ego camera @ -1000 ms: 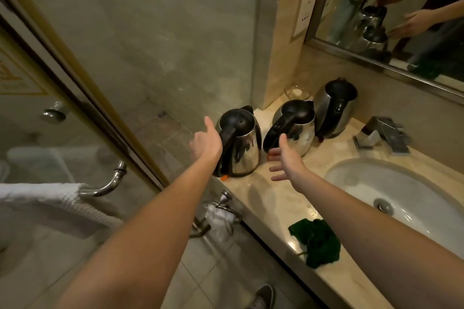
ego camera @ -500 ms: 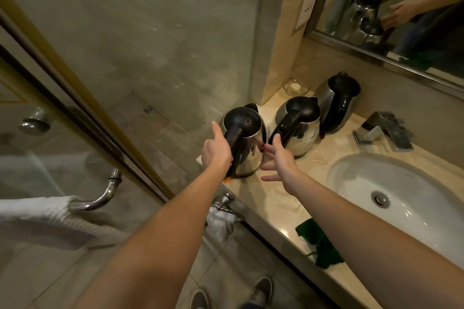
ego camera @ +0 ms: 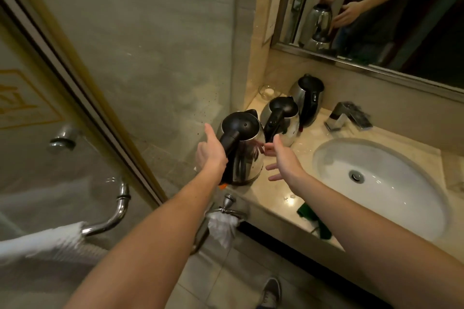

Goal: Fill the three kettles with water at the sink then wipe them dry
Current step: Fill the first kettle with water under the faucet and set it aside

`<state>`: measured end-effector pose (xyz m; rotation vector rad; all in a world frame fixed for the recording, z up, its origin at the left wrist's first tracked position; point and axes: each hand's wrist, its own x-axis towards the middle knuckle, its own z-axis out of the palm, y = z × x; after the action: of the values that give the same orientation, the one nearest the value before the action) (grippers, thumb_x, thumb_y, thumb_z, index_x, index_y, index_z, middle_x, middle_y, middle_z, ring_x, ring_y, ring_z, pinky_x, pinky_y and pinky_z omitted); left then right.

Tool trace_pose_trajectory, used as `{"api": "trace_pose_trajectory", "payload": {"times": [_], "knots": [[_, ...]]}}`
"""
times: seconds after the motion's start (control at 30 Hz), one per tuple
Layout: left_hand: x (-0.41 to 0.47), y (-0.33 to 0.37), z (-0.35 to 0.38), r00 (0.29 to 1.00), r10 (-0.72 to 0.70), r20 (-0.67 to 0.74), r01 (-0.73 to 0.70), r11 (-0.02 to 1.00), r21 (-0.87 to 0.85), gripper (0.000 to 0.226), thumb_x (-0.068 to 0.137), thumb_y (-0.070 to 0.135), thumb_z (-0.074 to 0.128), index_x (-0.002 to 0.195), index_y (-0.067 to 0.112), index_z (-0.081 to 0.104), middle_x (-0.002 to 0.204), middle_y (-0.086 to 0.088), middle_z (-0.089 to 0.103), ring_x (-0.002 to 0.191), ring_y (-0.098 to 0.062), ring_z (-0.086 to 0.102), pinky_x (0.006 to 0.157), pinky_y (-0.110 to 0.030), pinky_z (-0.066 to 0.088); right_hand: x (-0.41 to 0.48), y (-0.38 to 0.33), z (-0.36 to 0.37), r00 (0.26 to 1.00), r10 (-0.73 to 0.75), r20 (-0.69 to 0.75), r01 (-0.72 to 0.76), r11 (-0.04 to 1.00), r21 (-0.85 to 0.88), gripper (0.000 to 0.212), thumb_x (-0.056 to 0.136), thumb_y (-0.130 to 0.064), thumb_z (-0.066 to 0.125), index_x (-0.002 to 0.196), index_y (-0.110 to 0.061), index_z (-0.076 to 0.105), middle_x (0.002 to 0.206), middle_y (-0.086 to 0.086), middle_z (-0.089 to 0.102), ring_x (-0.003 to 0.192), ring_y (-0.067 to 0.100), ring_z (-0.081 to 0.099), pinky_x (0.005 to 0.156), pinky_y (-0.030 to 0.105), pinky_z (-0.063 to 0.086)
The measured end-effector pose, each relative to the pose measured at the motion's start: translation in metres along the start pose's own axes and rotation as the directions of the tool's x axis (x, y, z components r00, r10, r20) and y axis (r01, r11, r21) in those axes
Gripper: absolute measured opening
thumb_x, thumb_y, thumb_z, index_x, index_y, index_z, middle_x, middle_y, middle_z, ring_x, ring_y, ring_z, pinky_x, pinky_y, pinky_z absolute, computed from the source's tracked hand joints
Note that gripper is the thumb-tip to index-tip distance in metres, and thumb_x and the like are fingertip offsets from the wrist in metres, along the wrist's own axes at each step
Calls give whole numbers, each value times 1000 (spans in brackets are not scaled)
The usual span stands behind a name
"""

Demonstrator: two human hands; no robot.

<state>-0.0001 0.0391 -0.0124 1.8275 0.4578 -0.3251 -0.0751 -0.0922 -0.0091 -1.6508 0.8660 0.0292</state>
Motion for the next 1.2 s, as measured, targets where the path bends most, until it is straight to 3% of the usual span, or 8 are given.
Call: {"api": "trace_pose_trajectory", "payload": {"times": [0.2, 0.37, 0.53, 0.67, 0.77, 0.87, 1.07, 1.2], "knots": [[-28, 19, -17, 987, 116, 111, -122, 992, 46, 71, 91, 77, 14, 75, 19, 51, 65, -10, 63, 71, -30, 65, 88, -48, 54, -43, -17, -18, 972, -180, -151, 187, 982, 33, 53, 103, -52, 22, 137, -24, 51, 110, -5, 53, 106, 24, 53, 71, 35, 53], [-52, 24, -6, 951, 198, 238, -223, 971, 82, 88, 89, 78, 9, 101, 11, 64, 74, -9, 65, 82, -31, 68, 90, -49, 54, -72, -24, -44, 938, -238, -254, 253, 967, 28, 53, 102, -54, 23, 137, -26, 52, 92, -14, 42, 92, 14, 44, 60, 27, 41], [-85, 31, 17, 913, 225, 342, -270, 959, 88, 82, 94, 72, 10, 99, 10, 63, 71, -8, 61, 79, -29, 65, 90, -46, 51, -93, -20, -70, 907, -246, -343, 275, 961, 37, 54, 103, -52, 22, 132, -23, 57, 103, -8, 55, 81, 7, 45, 57, 23, 37], [-111, 36, 42, 886, 210, 413, -268, 960, 86, 79, 98, 67, 10, 121, 12, 63, 75, -2, 57, 64, -16, 53, 65, -30, 39, -103, -10, -97, 869, -210, -449, 278, 956, 90, 55, 104, -51, 23, 127, -18, 62, 86, -12, 55, 72, 4, 43, 66, 22, 36], [-127, 39, 66, 864, 204, 460, -285, 952, 114, 80, 100, 63, 9, 125, 8, 61, 72, -3, 54, 64, -16, 50, 77, -34, 40, -107, -3, -118, 855, -168, -490, 257, 959, 119, 57, 102, -56, 22, 125, -22, 63, 90, -11, 56, 76, 5, 43, 80, 33, 37], [-137, 39, 92, 853, 190, 487, -286, 949, 132, 85, 98, 66, 6, 125, 7, 62, 79, -6, 62, 67, -17, 54, 72, -32, 42, -111, 3, -138, 859, -131, -495, 239, 958, 162, 56, 100, -60, 24, 124, -26, 62, 104, -2, 63, 79, 8, 46, 69, 28, 36], [-163, 49, 133, 845, 184, 502, -279, 953, 118, 75, 98, 66, 6, 79, 14, 56, 73, -8, 62, 68, -21, 61, 86, -40, 56, -114, 8, -180, 849, -122, -514, 243, 954, 174, 56, 99, -62, 24, 126, -28, 59, 103, 0, 62, 80, 10, 46, 63, 26, 34], [-175, 56, 153, 830, 176, 530, -281, 952, 124, 88, 94, 70, 2, 109, 10, 64, 71, -8, 62, 62, -22, 63, 67, -33, 56, -114, 14, -205, 831, -149, -536, 272, 949, 158, 57, 100, -60, 25, 125, -24, 61, 106, -2, 65, 96, 16, 51, 70, 27, 33]]}}
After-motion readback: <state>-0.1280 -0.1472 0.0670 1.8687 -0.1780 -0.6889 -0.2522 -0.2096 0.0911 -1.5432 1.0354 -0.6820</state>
